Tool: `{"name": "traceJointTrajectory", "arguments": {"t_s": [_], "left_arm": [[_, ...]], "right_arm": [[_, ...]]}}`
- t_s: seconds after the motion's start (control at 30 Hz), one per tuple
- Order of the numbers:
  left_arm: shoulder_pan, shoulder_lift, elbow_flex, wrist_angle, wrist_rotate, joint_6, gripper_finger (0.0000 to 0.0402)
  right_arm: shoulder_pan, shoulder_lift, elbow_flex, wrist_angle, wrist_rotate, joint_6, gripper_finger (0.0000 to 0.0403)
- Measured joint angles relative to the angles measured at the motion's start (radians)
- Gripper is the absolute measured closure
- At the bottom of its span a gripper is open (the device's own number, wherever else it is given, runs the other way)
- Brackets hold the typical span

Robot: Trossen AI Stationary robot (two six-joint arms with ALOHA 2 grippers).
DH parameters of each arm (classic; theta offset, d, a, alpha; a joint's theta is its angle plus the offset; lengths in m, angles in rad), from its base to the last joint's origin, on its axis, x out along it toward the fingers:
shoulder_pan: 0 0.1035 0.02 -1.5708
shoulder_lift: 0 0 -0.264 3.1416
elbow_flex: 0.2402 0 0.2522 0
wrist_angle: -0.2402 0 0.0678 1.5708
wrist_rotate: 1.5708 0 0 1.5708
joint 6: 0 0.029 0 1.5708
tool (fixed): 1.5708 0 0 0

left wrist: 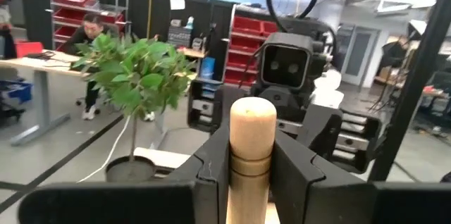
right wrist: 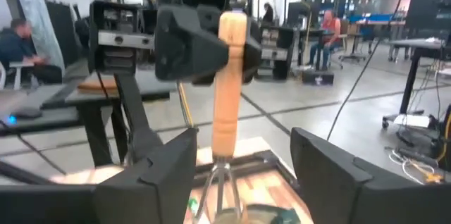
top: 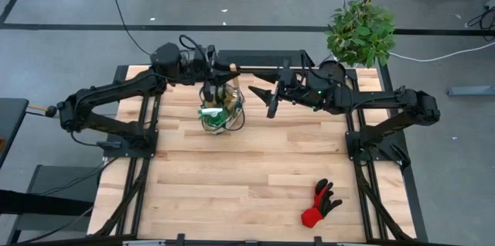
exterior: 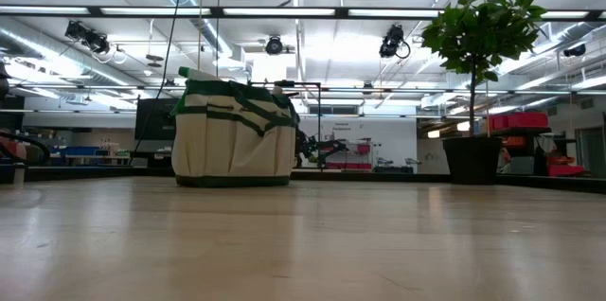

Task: Pick & Place Garden tools in Gardening bag
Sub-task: Put the brown hand rake into the gardening bag

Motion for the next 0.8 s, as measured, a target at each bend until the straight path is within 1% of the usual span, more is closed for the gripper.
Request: {"name": "traceJointTrajectory", "arguments": {"t_s": [0.13,0.3,0.53,0.73,0.8], "left_arm": [[0.016,-0.018,0.000,-0.072,-0.003,0.024,0.0323],[0.024,-0.020,0.000,-0.168,-0.007,0.055,0.0323],[0.029,-0.022,-0.003,-0.243,-0.045,0.120,0.0323],[0.049,-0.023,-0.003,-0.356,-0.049,0.168,0.0323],[0.058,-0.023,-0.003,-0.379,-0.049,0.179,0.0323]], "right_arm": [[0.000,-0.007,0.000,-0.093,-0.008,0.004,0.0191],[0.000,-0.009,0.000,-0.182,-0.014,0.004,0.0230],[0.000,-0.009,0.000,-0.195,-0.012,-0.004,0.0307],[0.000,-0.003,0.000,-0.232,-0.012,-0.003,0.0383],[0.000,-0.003,0.000,-0.235,-0.012,-0.003,0.0397]]}}
